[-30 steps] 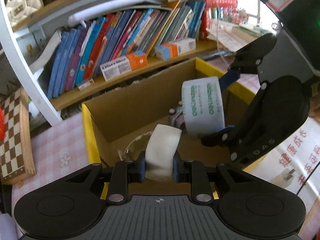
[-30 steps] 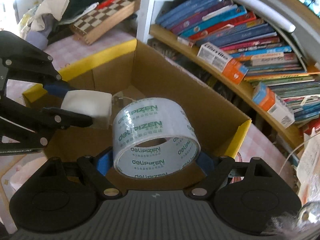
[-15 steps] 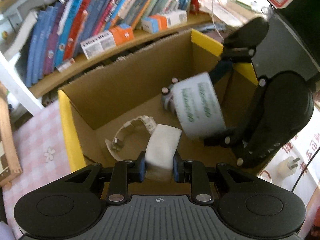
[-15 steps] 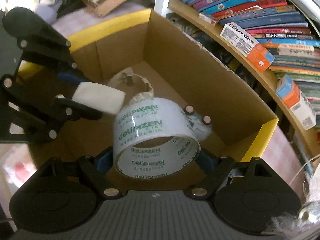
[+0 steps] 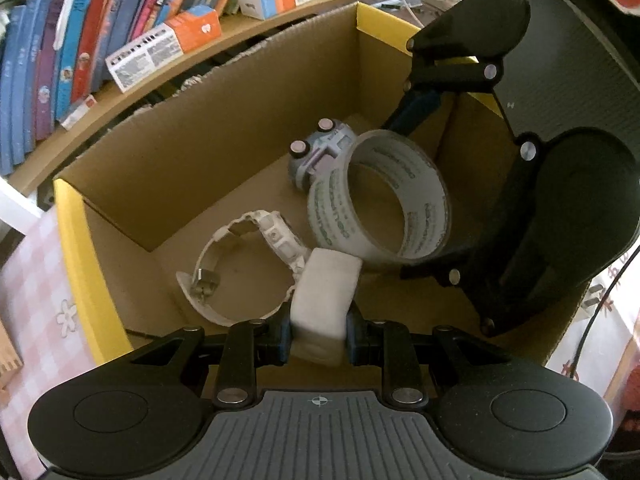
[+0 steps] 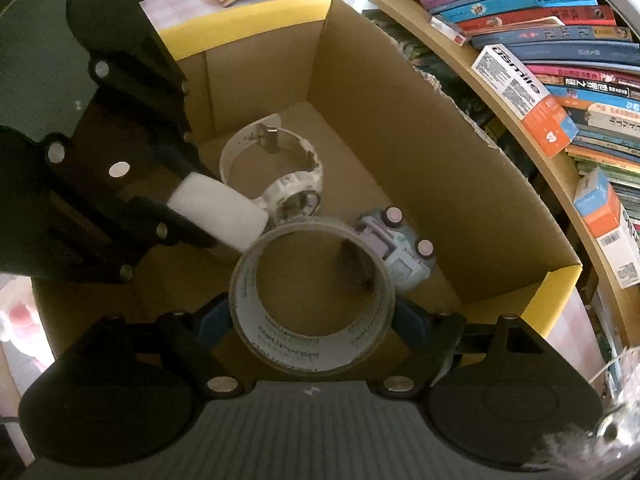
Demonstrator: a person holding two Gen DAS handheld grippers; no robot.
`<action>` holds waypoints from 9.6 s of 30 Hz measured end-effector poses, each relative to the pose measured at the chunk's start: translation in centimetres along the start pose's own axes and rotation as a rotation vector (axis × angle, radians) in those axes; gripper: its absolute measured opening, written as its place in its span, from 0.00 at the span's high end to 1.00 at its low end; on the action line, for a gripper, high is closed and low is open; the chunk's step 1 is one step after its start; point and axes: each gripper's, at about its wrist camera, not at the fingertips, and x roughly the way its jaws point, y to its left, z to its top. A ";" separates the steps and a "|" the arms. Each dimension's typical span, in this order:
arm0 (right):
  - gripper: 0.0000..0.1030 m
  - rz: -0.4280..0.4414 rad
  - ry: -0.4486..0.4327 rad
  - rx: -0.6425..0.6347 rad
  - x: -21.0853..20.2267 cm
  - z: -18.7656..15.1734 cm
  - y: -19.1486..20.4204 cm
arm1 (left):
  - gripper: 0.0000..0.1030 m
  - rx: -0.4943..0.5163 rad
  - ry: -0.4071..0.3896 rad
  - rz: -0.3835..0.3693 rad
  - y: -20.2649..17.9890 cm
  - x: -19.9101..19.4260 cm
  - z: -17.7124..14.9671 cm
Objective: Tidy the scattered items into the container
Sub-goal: 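Lower the cube and tape roll into the yellow box and open both grippers, then raise both open tools out of the yellow box, then move both open tools back toward the pink pig and white chargers, then move the left tool onto the pink plush pig while the right gripper grasps the white plug charger, then close the left gripper on the pig and lift it while the right tool lifts the charger, then carry the pig and charger over the yellow box and lower them inside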
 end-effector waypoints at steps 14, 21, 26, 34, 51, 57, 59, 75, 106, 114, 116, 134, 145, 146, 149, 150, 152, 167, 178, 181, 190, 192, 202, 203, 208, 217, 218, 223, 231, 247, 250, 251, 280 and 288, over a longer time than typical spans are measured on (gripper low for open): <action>0.18 0.022 -0.047 0.035 -0.4 0.0 -0.3 | 0.54 0.009 -0.013 0.030 -0.1 -0.5 -0.1; 0.14 -0.006 -0.104 0.056 -2.4 0.0 -0.1 | 0.49 0.028 -0.104 0.086 -0.7 -3.5 -0.7; 0.14 -0.025 -0.158 0.083 -4.9 -0.4 -0.2 | 0.44 0.041 -0.192 0.131 -1.8 -6.2 -1.2; 0.14 -0.097 -0.222 0.094 -8.5 -0.9 0.9 | 0.44 0.102 -0.308 0.209 -4.9 -9.8 -2.5; 0.13 -0.149 -0.311 0.142 -15.0 -4.4 8.1 | 0.43 0.071 -0.470 0.240 -8.4 -16.1 -9.0; 0.11 -0.207 -0.365 0.208 -16.9 -6.8 11.5 | 0.32 -0.007 -0.529 0.302 -9.6 -18.3 -12.4; 0.11 -0.251 -0.394 0.236 -17.5 -7.7 12.6 | 0.31 -0.033 -0.547 0.303 -10.0 -18.9 -13.7; 0.05 -0.441 -0.514 0.616 -18.0 -15.2 19.4 | 0.13 -0.270 -0.599 0.371 -13.1 -18.4 -22.0; 0.05 -0.465 -0.399 0.697 -12.2 -20.6 27.6 | 0.12 -0.428 -0.498 0.337 -17.2 -14.2 -27.0; 0.05 -0.445 -0.382 0.741 -11.2 -21.3 26.7 | 0.12 -0.434 -0.465 0.328 -17.4 -12.7 -26.8; 0.05 -0.442 -0.385 0.748 -11.1 -21.4 26.5 | 0.12 -0.423 -0.478 0.341 -17.5 -12.9 -26.7; 0.05 -0.421 -0.391 0.694 -10.8 -20.5 25.0 | 0.12 -0.415 -0.482 0.327 -17.2 -12.5 -25.2; 0.06 -0.446 -0.417 0.701 -10.9 -20.0 24.1 | 0.12 -0.425 -0.480 0.329 -17.2 -12.3 -25.0; 0.06 -0.444 -0.413 0.737 -10.6 -20.2 24.2 | 0.12 -0.428 -0.480 0.330 -17.2 -12.2 -25.0; 0.07 -0.441 -0.406 0.753 -10.4 -20.6 24.4 | 0.12 -0.425 -0.475 0.326 -17.2 -12.1 -24.9; 0.07 -0.453 -0.409 0.750 -10.5 -20.7 24.3 | 0.12 -0.422 -0.473 0.324 -17.2 -12.0 -24.8; 0.07 -0.462 -0.405 0.769 -10.6 -21.0 23.9 | 0.12 -0.420 -0.473 0.323 -17.2 -11.9 -24.7; 0.07 -0.441 -0.364 0.753 -9.6 -20.6 23.1 | 0.12 -0.429 -0.451 0.301 -16.7 -10.7 -23.5; 0.15 -0.420 -0.332 0.761 -8.6 -20.4 21.1 | 0.14 -0.422 -0.431 0.288 -16.3 -9.3 -22.0; 0.16 -0.416 -0.323 0.764 -8.3 -20.4 20.4 | 0.14 -0.423 -0.428 0.284 -16.2 -8.9 -21.5; 0.27 -0.394 -0.296 0.751 -7.3 -20.0 18.1 | 0.14 -0.445 -0.427 0.290 -15.3 -7.8 -20.0; 0.27 -0.388 -0.289 0.750 -7.0 -19.8 17.5 | 0.14 -0.444 -0.426 0.294 -15.1 -7.6 -19.6; 0.34 -0.362 -0.269 0.738 -5.6 -18.7 15.2 | 0.16 -0.459 -0.418 0.319 -13.6 -6.5 -18.1; 0.35 -0.361 -0.265 0.740 -5.4 -18.7 15.0 | 0.18 -0.461 -0.416 0.320 -13.4 -6.4 -18.0; 0.41 -0.356 -0.249 0.753 -4.7 -18.4 13.9 | 0.19 -0.468 -0.409 0.324 -12.8 -5.9 -17.4; 0.44 -0.349 -0.230 0.764 -3.9 -18.0 12.5 | 0.19 -0.450 -0.398 0.322 -12.4 -5.1 -16.5; 0.44 -0.348 -0.228 0.764 -3.8 -18.0 12.4 | 0.19 -0.446 -0.396 0.322 -12.4 -5.0 -16.4; 0.49 -0.335 -0.223 0.764 -3.3 -17.8 12.1 | 0.19 -0.441 -0.387 0.318 -12.2 -4.6 -16.0; 0.67 -0.304 -0.235 0.747 -3.1 -17.7 11.7 | 0.27 -0.436 -0.357 0.289 -12.1 -3.8 -15.5; 0.76 -0.272 -0.319 0.688 -5.4 -17.0 12.4 | 0.52 -0.457 -0.410 0.222 -12.1 -5.9 -16.5; 0.76 -0.277 -0.361 0.670 -6.7 -16.7 12.6 | 0.52 -0.440 -0.459 0.230 -12.4 -7.4 -16.7; 0.76 -0.280 -0.378 0.664 -7.2 -16.6 12.6 | 0.52 -0.434 -0.478 0.233 -12.6 -7.9 -16.8; 0.76 -0.290 -0.539 0.298 -11.9 -6.1 4.3 | 0.52 -0.303 -0.565 0.370 -3.7 -11.7 -6.5; 0.76 -0.112 -0.257 0.161 -6.2 -1.9 1.2 | 0.51 -0.260 -0.349 0.325 -1.7 -7.0 -2.8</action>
